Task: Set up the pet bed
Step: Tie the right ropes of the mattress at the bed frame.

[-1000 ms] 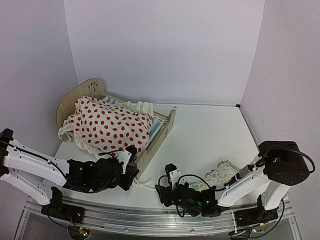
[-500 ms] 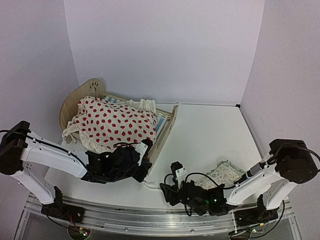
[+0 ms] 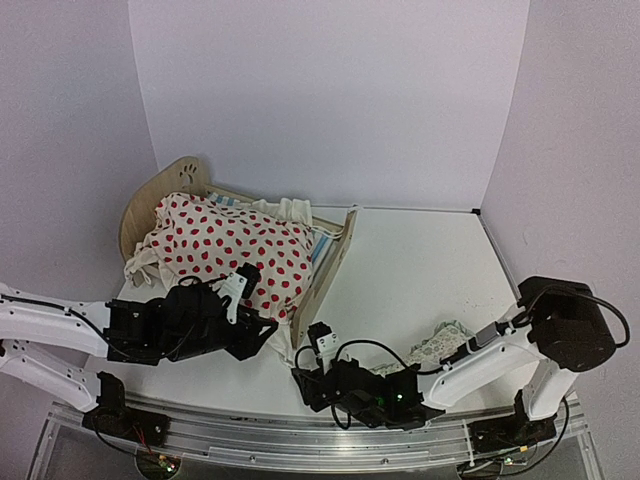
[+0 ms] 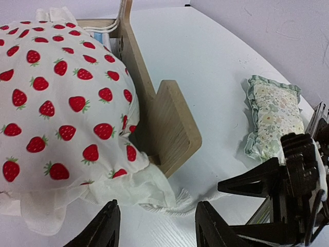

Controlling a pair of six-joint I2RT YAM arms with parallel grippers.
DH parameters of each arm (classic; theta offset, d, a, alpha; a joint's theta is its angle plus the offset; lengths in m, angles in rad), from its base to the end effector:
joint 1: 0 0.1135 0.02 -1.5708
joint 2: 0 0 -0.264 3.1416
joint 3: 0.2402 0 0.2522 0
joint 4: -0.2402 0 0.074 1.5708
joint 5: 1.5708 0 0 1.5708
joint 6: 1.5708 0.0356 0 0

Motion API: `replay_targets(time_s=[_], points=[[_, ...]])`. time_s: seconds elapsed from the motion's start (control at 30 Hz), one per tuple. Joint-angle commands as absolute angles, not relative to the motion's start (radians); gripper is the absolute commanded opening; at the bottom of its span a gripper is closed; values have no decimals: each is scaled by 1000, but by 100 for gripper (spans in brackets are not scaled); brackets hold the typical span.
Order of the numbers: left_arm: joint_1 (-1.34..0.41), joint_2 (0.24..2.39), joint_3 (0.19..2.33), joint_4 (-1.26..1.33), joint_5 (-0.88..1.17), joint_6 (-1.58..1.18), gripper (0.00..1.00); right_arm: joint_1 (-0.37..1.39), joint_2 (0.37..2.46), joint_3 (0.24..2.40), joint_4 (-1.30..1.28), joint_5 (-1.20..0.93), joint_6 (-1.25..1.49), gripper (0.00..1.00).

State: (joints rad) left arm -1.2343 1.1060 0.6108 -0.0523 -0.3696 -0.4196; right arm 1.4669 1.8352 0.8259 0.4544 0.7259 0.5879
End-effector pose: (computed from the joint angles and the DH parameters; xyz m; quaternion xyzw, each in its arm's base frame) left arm 0.0905 -0.2197 0.2301 0.2570 0.8226 -0.2457 0.4438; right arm 0.0604 0.3514 0.1399 -0.1913 0.8127 0.2288 0.5006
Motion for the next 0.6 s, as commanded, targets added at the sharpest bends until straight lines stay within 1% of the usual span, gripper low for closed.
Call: replay_targets(time_s=[0.0, 0.2, 0.4, 0.57], points=[[-1234, 987, 539, -133, -384, -481, 52, 1406, 1887, 899, 335, 689, 670, 58], [-1235, 932, 499, -169, -354, -503, 51, 1345, 1939, 945, 285, 544, 691, 56], [-1235, 956, 498, -175, -329, -500, 50, 1307, 1987, 982, 267, 404, 669, 54], [-1235, 977, 497, -164, -330, -500, 50, 1285, 2004, 987, 262, 333, 670, 52]])
